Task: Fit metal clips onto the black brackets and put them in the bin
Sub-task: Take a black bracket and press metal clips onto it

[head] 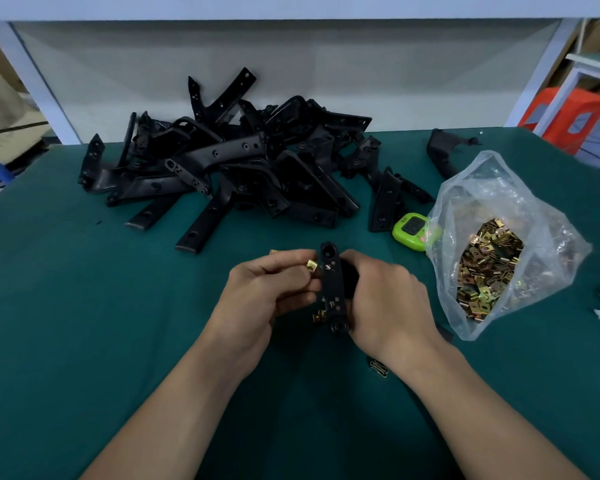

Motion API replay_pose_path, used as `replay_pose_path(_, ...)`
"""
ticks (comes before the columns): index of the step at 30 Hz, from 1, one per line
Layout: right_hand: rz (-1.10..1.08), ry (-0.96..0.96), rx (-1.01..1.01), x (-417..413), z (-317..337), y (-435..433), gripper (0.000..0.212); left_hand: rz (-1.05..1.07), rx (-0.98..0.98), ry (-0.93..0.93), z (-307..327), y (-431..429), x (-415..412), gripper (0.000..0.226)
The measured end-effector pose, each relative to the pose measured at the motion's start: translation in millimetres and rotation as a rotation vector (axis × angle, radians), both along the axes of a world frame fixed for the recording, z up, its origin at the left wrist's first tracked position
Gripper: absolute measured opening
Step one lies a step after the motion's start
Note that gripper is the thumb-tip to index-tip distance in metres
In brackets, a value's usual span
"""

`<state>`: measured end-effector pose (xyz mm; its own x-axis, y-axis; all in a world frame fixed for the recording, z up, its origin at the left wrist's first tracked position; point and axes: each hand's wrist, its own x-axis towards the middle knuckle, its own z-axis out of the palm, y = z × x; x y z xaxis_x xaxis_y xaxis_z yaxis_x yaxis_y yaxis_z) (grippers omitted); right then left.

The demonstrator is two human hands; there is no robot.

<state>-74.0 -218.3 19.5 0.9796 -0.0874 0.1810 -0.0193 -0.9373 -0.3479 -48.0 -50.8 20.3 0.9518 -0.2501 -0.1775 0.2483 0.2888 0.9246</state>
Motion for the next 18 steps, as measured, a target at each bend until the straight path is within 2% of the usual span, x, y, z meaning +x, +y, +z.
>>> replay_pose_path(5,0.010,0.011,0.007,0.3,0.8,-0.3,0.042,-0.026,0.084,-0.057,0.1,0.2,-0.4,0.030)
replay_pose_path(8,0.013,0.006,0.013,-0.3,1.0,-0.8,0.040,-0.007,0.107,-0.055,0.5,0.0,-0.5,0.026)
replay_pose_path(18,0.000,-0.020,0.004,0.2,-0.2,-1.5,0.039,0.071,0.028,-0.026,3.4,-3.5,-3.0,0.016)
